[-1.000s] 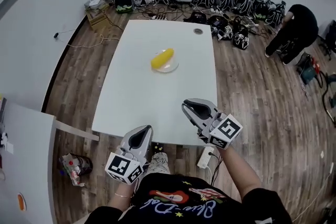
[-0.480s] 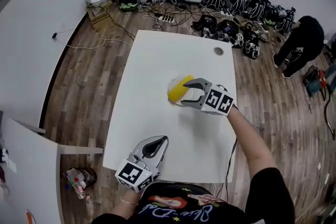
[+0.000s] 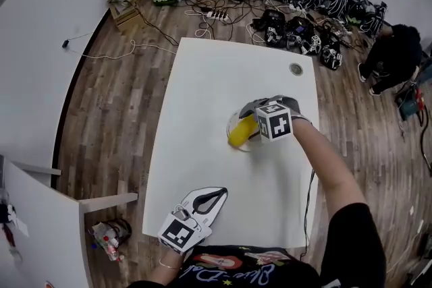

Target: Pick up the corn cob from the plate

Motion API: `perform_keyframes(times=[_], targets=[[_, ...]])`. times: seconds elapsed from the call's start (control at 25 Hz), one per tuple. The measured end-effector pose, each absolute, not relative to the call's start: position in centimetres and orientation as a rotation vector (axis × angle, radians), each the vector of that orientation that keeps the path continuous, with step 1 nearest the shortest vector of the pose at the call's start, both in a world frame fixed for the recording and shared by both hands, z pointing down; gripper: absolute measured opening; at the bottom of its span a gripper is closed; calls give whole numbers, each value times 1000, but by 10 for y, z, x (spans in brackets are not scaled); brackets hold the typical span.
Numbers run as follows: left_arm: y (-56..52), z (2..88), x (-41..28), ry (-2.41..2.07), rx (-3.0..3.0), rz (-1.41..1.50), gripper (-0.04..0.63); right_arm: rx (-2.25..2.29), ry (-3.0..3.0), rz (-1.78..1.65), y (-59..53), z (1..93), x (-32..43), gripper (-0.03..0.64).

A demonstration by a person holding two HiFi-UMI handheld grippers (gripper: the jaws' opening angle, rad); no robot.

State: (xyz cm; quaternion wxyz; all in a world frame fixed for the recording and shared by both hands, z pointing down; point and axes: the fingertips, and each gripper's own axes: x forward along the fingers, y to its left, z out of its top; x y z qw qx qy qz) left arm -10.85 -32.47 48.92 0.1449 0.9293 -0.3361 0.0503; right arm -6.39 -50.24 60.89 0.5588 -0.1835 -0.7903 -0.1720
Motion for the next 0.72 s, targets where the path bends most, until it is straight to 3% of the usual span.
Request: perform_keyframes(times=[0.4, 0.72], targets=[[-354, 498, -104, -940, 2597, 74, -9, -504, -1896, -330, -509, 625, -67, 273], [-350, 489, -105, -982, 2579, 80, -9, -54, -2337, -168, -495, 571, -46, 268]])
